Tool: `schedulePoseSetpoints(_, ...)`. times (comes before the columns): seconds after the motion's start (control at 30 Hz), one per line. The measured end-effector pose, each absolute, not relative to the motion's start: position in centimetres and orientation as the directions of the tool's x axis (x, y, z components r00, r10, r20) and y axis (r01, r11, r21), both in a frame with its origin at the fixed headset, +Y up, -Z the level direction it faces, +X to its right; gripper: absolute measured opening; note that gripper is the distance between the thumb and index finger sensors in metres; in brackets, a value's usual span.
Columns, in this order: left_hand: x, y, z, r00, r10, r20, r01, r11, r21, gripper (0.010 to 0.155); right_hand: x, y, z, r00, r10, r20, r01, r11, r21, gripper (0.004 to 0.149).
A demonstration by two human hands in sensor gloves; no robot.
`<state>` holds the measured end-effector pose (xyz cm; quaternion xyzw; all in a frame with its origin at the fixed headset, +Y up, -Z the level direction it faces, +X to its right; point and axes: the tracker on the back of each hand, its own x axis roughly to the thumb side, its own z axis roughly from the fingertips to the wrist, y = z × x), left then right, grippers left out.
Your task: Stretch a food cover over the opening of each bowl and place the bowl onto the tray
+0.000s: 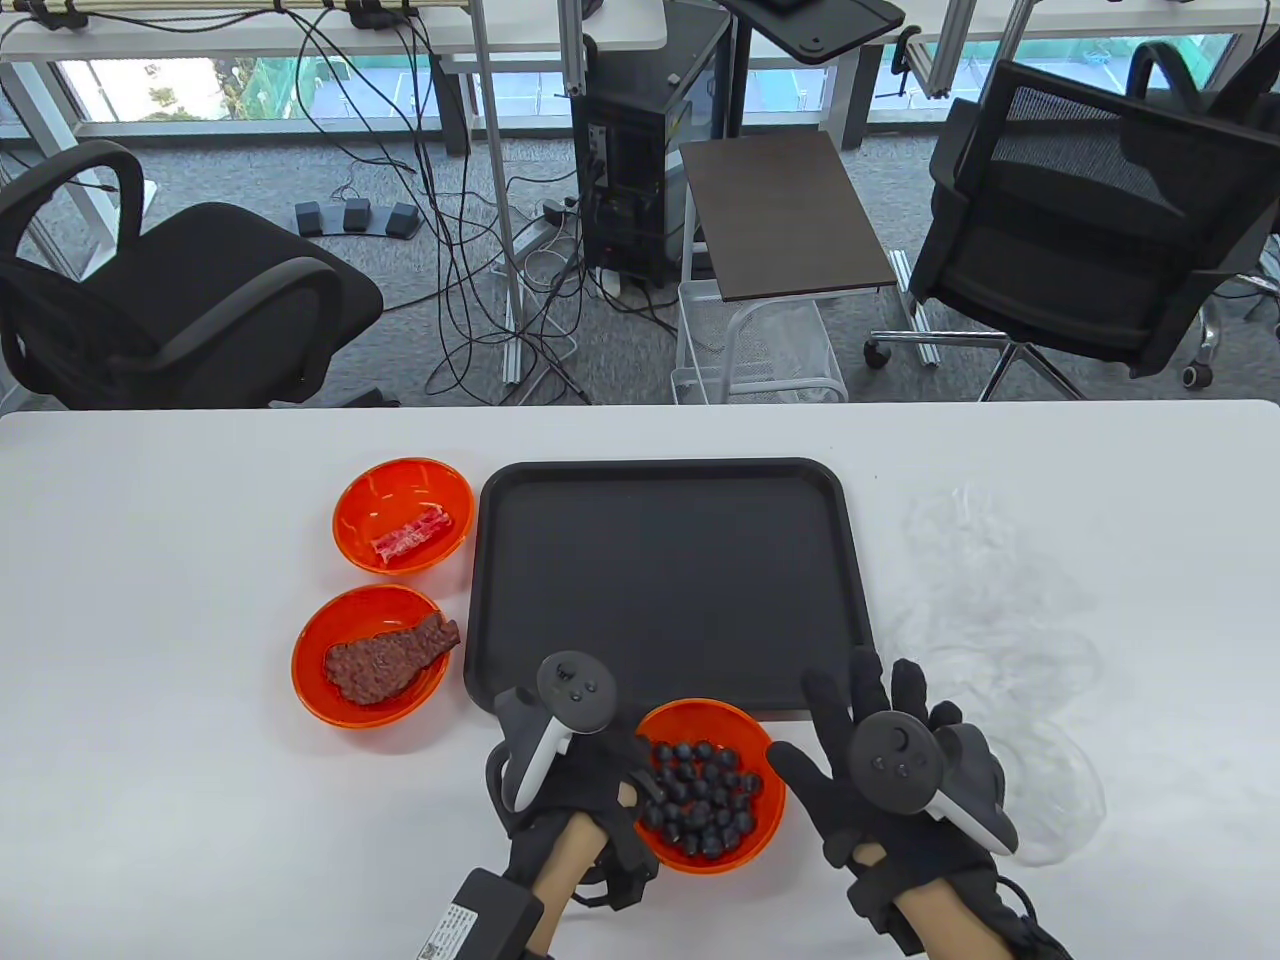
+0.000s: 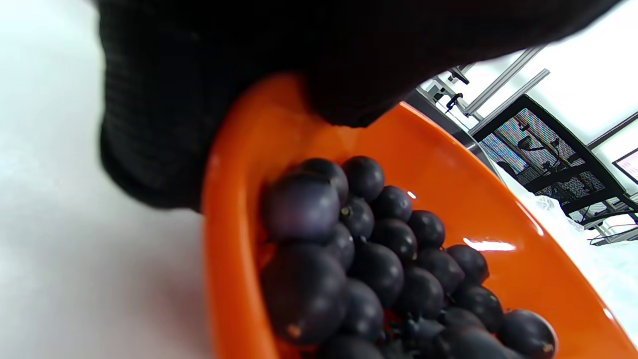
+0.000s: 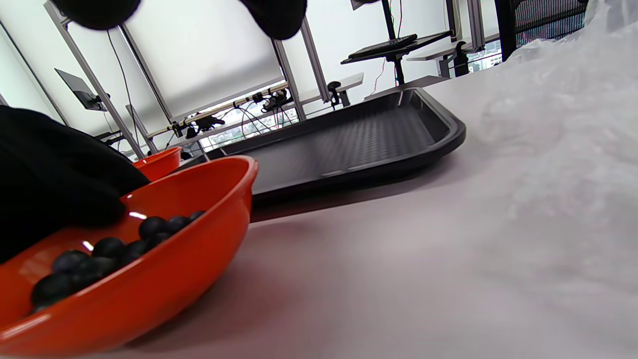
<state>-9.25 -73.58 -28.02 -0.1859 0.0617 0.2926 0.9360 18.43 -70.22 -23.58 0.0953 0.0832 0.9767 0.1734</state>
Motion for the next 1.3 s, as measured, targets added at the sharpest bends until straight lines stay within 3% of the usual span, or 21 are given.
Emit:
schedulePoseSetpoints(0.9,-9.8,-74.2,-27.7,0.794,0.546,-0.267,-0.608,0.728,-0.319,0.052,18.1,-70.7,-23.7,-0.92,0.354,0.17,-0.315,-0.924,0.218,0.09)
schedulePoseSetpoints(1.03,-10.1,-73.9,-27.4,0.795,0.547,-0.263,-0.607,0.732,-0.31,0.059,18.1,-70.7,-23.7,-0.918,0.358,0.17,-0.319,-0.922,0.218,0.09)
schedulePoseSetpoints(1.17,-10.7,-72.1,-26.7,0.809,0.549,-0.21,-0.587,0.751,-0.302,0.074,18.2,-70.7,-23.6,-0.914,0.365,0.177,-0.325,-0.92,0.219,0.09)
schedulePoseSetpoints(1.3,-12.0,-69.7,-25.6,0.872,0.488,-0.016,-0.48,0.85,-0.216,0.082,18.3,-70.8,-23.6,-0.91,0.369,0.19,-0.328,-0.92,0.215,0.091)
